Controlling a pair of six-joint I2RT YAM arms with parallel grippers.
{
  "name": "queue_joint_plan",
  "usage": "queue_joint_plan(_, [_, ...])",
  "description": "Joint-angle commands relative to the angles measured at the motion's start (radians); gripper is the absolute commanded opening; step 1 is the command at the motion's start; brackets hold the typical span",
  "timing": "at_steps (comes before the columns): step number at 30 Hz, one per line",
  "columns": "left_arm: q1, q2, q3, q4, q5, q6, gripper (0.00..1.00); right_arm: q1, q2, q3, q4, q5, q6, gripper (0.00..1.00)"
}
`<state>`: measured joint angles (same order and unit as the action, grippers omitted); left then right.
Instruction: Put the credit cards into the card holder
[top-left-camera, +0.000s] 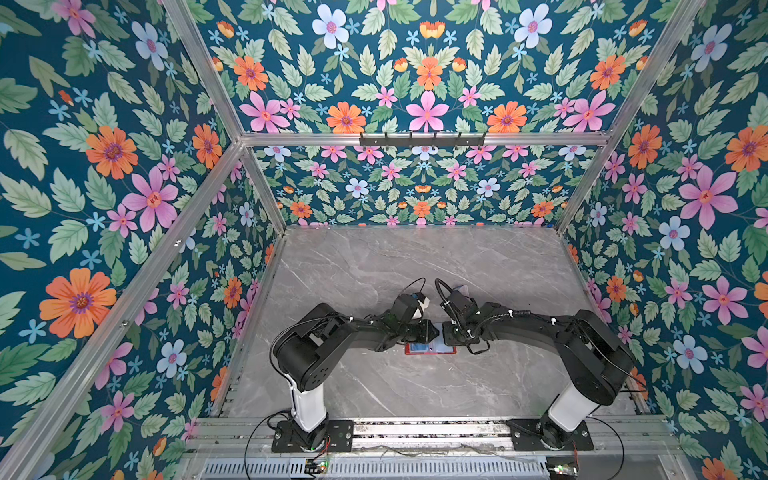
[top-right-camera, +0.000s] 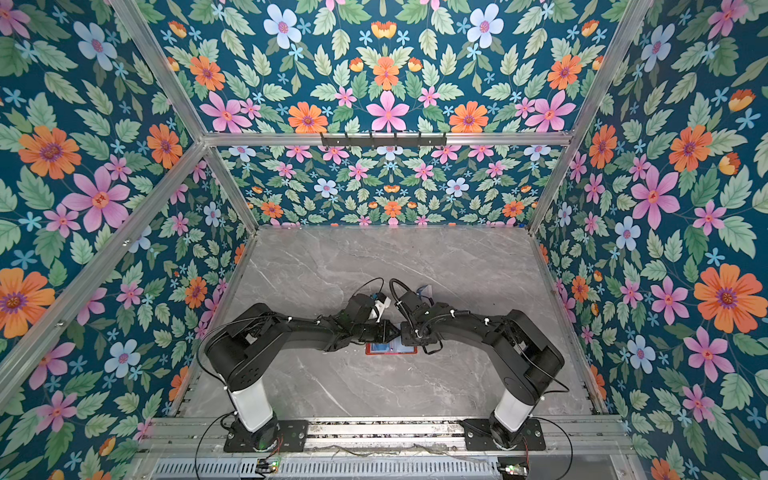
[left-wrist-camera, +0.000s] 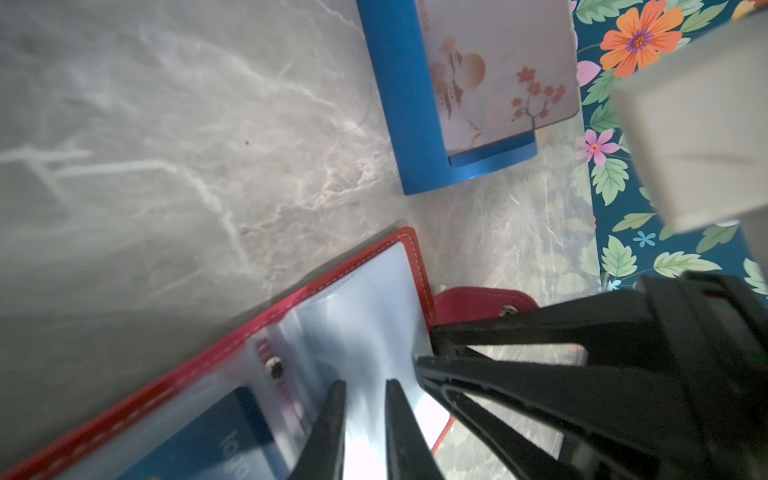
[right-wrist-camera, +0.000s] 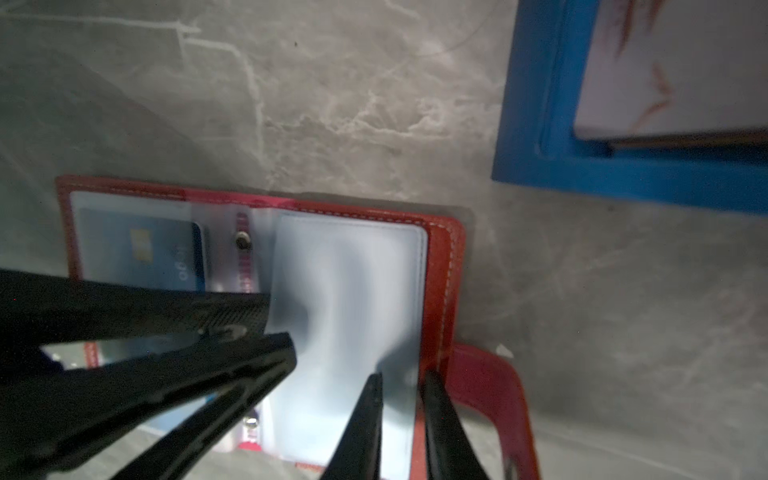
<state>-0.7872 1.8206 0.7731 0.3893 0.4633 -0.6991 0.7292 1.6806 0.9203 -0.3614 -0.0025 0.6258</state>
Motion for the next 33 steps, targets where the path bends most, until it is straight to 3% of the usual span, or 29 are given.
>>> queue_joint_plan(1, [-0.003, -0.003, -0.001, -0.007, 0.013, 0.006, 0.07, 0.001, -0.007, -0.016, 0.009, -0.024, 0.021, 0.20])
queue_joint_plan(3, [-0.003, -0.012, -0.005, -0.007, 0.009, 0.005, 0.00, 0.001, -0.041, -0.021, 0.010, -0.012, 0.027, 0.20])
queue_joint_plan(12, [-0.003, -0.062, -0.024, -0.016, -0.029, 0.007, 0.00, 0.000, -0.130, -0.041, 0.008, 0.019, 0.039, 0.19])
queue_joint_plan(28, [-0.004, -0.073, -0.032, -0.023, -0.041, 0.011, 0.00, -0.001, -0.091, -0.021, -0.032, 0.070, 0.059, 0.08])
queue_joint_plan(33, [-0.003, -0.078, -0.031, -0.024, -0.040, 0.011, 0.00, -0.002, -0.074, -0.017, -0.016, 0.033, 0.052, 0.08])
